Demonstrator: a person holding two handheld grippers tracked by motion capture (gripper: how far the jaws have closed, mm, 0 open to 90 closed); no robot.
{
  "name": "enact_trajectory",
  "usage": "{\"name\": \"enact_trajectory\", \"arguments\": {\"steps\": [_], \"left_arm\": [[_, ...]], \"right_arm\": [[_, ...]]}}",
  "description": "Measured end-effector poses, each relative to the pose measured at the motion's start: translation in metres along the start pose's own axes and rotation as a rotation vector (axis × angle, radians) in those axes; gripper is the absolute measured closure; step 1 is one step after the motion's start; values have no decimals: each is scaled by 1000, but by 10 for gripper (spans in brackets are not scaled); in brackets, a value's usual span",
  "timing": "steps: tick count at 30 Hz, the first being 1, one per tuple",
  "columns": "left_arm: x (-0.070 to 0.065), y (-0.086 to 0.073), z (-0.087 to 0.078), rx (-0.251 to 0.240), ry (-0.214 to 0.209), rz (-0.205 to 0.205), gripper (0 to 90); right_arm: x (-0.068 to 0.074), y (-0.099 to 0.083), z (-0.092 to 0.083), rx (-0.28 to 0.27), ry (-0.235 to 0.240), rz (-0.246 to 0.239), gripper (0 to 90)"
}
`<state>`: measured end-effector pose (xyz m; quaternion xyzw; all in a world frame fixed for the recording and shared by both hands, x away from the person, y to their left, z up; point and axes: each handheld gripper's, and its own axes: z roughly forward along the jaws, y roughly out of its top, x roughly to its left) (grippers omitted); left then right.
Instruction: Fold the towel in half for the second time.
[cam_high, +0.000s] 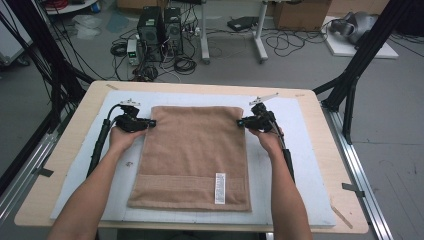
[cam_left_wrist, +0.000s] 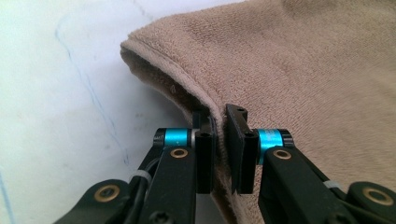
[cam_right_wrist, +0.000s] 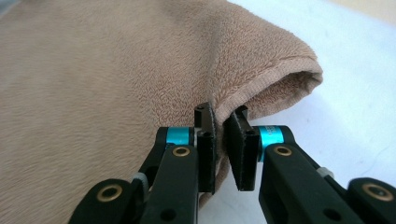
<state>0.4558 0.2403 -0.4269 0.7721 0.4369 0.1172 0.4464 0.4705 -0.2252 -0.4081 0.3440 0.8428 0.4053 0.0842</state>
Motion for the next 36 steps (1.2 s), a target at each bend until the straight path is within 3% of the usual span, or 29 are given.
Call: {"name": "enact_trajectory", "arguments": {"steps": [5,10,14,19,21,24,27,33,36], "left_arm": [[-10,6,-29,-18,-47,55,820],[-30,-2,-62,-55,-84,115,820],[-47,-32,-81,-43,-125,155,816],[-64,-76,-89,9,-154,194,814],[-66,-88,-88,34,-151,201,808],[-63,-98,-88,24,-157,182,778],[-62,-97,-89,23,-147,171,718],[-62,-88,-96,44,-117,195,541],[-61,-82,-102,47,-92,202,490]], "right_arm": [[12,5,-27,-25,80,-21,826],[41,-2,-54,-18,127,-83,826],[63,-24,-65,2,167,-107,825],[83,-60,-58,63,207,-114,825],[84,-72,-53,77,220,-91,824],[79,-82,-47,77,242,-49,822],[81,-79,-48,76,226,-62,797],[78,-77,-59,42,196,-38,576],[76,-74,-70,17,165,-37,522]]}}
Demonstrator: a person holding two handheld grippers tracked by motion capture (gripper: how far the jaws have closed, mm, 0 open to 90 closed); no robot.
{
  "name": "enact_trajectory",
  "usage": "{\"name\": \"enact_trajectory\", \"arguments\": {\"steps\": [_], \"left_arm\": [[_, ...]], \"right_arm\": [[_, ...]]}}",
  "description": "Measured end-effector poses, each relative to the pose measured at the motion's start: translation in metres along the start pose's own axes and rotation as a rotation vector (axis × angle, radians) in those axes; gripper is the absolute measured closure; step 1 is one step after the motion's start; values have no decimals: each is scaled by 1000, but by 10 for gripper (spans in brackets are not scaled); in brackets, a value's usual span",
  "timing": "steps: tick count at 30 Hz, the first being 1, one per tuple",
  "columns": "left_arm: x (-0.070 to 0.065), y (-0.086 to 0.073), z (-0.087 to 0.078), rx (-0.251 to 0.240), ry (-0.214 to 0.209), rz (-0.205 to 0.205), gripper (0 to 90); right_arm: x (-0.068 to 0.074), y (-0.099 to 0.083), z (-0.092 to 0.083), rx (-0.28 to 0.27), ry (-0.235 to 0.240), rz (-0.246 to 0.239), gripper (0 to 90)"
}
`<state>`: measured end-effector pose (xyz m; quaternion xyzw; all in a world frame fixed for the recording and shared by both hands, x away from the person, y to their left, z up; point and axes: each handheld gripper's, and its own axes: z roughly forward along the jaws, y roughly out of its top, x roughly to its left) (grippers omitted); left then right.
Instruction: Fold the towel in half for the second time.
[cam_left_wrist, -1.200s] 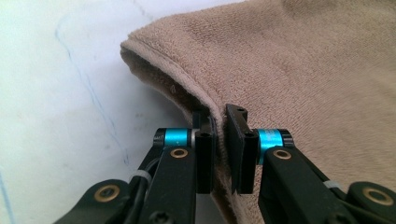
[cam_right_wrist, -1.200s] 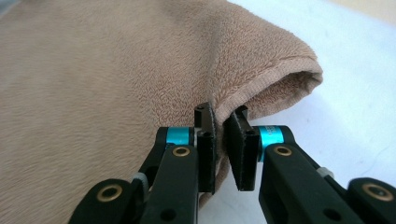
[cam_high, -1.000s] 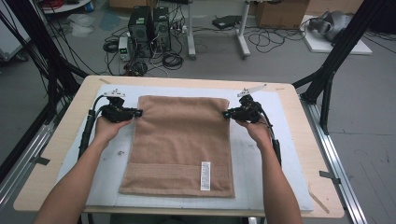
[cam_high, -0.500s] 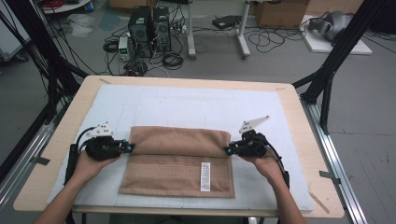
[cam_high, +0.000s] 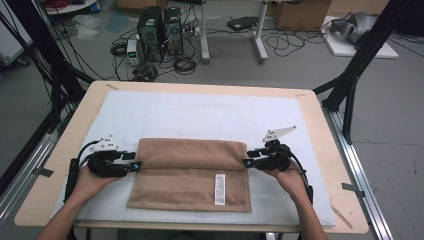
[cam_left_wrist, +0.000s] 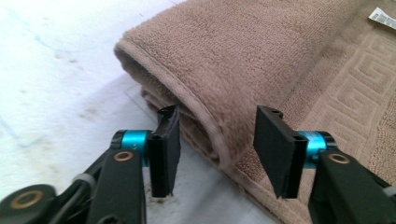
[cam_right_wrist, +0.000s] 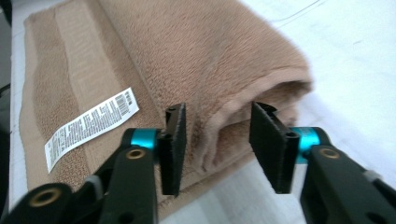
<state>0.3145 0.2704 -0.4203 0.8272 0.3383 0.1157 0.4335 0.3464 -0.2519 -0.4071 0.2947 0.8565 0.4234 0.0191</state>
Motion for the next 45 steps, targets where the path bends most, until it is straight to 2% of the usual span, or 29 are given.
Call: {"name": "enact_trajectory", "arguments": {"steps": [4,7,9,11,14,18,22,24,25,26,28,29,34,37,38,39,40,41,42,43,45], "left_arm": [[6,7,-10,-21,21,-11,454],[10,15,-12,-38,36,-14,444],[14,22,-10,-46,43,-18,438],[19,27,-5,-54,74,-27,418],[26,35,6,-44,88,-42,398],[35,41,22,-48,51,-92,403],[40,39,42,47,-33,-125,387],[40,36,45,78,-70,-113,469],[39,36,45,83,-81,-99,571],[38,36,42,71,-83,-89,690],[35,39,35,41,-85,-65,783],[33,40,30,22,-85,-58,798],[16,43,2,-47,-80,6,825],[-1,37,-20,-101,-105,39,823],[-7,31,-27,-104,-123,55,818],[-14,25,-34,-85,-142,74,800],[-20,19,-42,-78,-153,87,750],[-26,11,-49,-80,-169,93,656],[-30,5,-54,-73,-183,88,594],[-32,0,-58,-73,-192,75,569],[-32,-6,-63,-74,-183,73,533]], "right_arm": [[0,9,-10,-33,-40,0,465],[-3,19,-10,-46,-52,-7,447],[-6,27,-6,-46,-62,-10,446],[-11,33,-1,-43,-63,-4,446],[-18,41,11,-30,-58,3,436],[-26,47,25,-1,-39,14,400],[-33,45,38,43,18,52,372],[-34,43,41,71,79,75,437],[-33,42,42,87,107,75,511],[-30,41,42,102,128,61,626],[-24,42,39,101,144,18,749],[-20,43,37,88,146,-9,767],[-3,48,18,39,145,-69,785],[13,47,2,1,175,-119,778],[21,44,-3,-7,191,-142,766],[28,40,-8,-4,199,-165,742],[35,35,-12,2,226,-177,708],[40,30,-16,6,249,-183,669],[44,25,-20,6,265,-181,647],[46,21,-23,-5,285,-172,631],[45,16,-27,-31,298,-160,617]]}}
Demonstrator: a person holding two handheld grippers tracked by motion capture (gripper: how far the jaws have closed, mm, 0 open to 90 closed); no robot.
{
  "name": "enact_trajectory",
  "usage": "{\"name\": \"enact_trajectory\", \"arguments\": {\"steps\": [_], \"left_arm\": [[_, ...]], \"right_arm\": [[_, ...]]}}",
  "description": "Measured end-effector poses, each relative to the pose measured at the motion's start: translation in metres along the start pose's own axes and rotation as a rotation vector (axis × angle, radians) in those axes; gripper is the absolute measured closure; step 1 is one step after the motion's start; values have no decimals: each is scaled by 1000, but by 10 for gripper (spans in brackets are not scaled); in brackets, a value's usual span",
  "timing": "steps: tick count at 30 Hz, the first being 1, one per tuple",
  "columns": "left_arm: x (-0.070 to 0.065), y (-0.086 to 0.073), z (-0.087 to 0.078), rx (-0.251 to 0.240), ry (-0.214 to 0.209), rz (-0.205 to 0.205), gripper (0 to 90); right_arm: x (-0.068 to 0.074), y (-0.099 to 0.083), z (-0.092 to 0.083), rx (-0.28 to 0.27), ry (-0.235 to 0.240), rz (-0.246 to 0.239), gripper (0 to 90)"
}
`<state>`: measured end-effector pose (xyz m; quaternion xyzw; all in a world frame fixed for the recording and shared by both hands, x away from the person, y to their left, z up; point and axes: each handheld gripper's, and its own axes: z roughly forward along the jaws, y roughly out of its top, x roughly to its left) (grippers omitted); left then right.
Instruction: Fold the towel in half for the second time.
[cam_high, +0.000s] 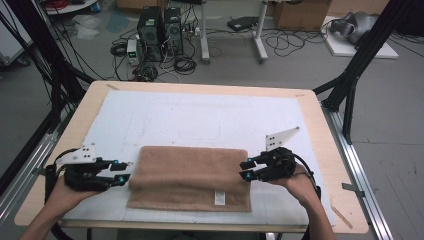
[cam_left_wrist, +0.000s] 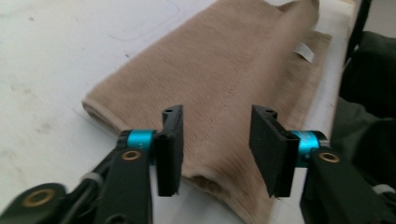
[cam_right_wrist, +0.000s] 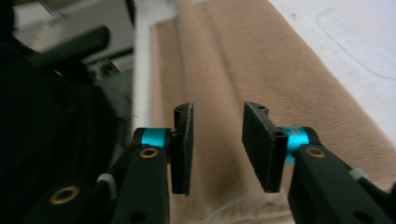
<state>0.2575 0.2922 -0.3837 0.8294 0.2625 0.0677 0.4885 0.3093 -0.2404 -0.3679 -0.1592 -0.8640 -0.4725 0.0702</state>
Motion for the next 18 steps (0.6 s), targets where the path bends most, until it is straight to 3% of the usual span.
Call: {"name": "enact_trajectory", "arguments": {"steps": [6,7,11,15,18], "left_arm": [[14,4,17,20,85,0,485],[17,5,23,25,103,3,476],[32,9,43,18,172,-7,476],[46,12,66,39,221,-14,464],[55,11,81,55,241,-32,449]], "right_arm": [[-16,0,9,26,-131,26,544],[-20,1,12,34,-176,28,538],[-36,2,19,41,-285,46,496],[-53,2,29,64,-365,46,445],[-63,-3,37,74,-376,79,410]]}}
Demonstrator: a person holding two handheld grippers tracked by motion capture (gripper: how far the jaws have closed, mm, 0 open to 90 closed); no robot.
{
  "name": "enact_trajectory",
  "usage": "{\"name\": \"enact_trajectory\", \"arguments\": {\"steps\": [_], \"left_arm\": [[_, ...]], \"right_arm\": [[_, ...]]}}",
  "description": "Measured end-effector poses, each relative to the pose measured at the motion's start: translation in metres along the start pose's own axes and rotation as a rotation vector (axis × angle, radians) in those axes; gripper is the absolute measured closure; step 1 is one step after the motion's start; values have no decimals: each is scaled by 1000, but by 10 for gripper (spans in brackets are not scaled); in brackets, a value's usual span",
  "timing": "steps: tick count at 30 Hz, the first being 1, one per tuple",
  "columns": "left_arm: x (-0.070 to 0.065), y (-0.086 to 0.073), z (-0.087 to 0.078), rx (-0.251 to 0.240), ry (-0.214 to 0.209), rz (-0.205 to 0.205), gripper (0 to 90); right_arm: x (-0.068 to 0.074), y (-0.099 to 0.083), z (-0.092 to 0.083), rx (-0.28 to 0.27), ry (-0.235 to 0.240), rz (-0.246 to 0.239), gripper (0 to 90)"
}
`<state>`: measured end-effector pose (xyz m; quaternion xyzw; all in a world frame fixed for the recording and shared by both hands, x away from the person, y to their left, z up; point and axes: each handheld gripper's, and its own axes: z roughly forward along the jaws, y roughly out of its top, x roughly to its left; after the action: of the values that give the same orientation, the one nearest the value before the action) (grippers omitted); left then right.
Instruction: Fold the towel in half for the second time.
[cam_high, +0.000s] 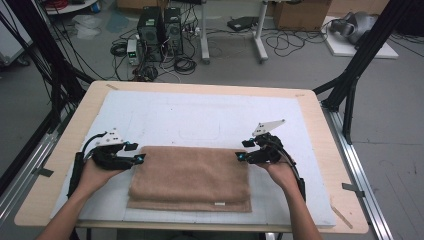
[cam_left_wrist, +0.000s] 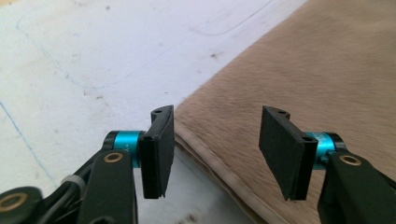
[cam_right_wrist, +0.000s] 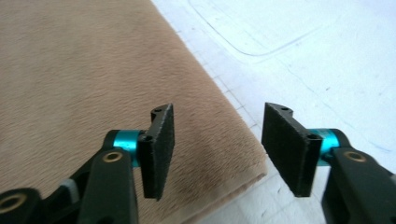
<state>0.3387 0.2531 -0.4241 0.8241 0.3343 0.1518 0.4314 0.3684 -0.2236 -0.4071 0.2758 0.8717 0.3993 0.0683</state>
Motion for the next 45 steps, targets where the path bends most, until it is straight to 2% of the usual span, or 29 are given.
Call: {"name": "enact_trajectory", "arguments": {"steps": [4,5,7,8,9,11,13,15,19,23,28,30,31,32,33,35,36,38,39,40,41,45], "left_arm": [[9,-4,15,5,20,-55,419],[10,-4,18,0,14,-79,413],[12,-7,22,20,-2,-86,414],[13,-8,24,23,-26,-102,436],[12,-9,26,21,-46,-112,488],[11,-9,27,17,-54,-106,561],[9,-7,24,15,-50,-76,704],[8,-4,22,5,-40,-69,785],[9,6,19,-31,9,-73,804],[19,29,22,-67,59,-86,803],[33,62,28,-119,129,-70,803],[39,73,33,-133,149,-82,797],[43,76,37,-128,169,-85,777],[47,78,41,-112,195,-108,721],[51,78,43,-107,211,-140,649],[56,73,44,-87,188,-176,587],[56,71,43,-69,177,-167,567],[53,65,40,-70,149,-157,551],[52,63,39,-62,129,-160,544],[50,61,38,-41,119,-157,528],[47,60,38,-37,119,-137,516],[37,54,38,-43,85,-99,501]], "right_arm": [[-9,-7,8,14,-7,46,397],[-11,-9,11,18,1,62,397],[-12,-12,15,36,6,70,394],[-13,-14,18,39,12,75,412],[-13,-16,21,43,29,76,477],[-13,-20,25,44,55,81,579],[-12,-20,23,21,77,72,738],[-11,-18,20,20,65,51,771],[-13,-6,14,-2,17,31,788],[-28,12,11,-23,-34,48,791],[-50,42,6,-28,-96,38,792],[-58,53,4,-45,-121,38,783],[-63,58,5,-43,-139,36,740],[-68,61,8,-32,-170,40,649],[-74,63,11,-16,-202,55,615],[-81,59,16,-26,-191,102,562],[-83,58,18,-19,-184,122,536],[-82,55,21,7,-148,141,494],[-80,54,22,15,-142,137,492],[-78,52,21,-4,-142,131,491],[-75,51,19,-19,-133,138,486],[-62,47,12,-56,-111,118,458]]}}
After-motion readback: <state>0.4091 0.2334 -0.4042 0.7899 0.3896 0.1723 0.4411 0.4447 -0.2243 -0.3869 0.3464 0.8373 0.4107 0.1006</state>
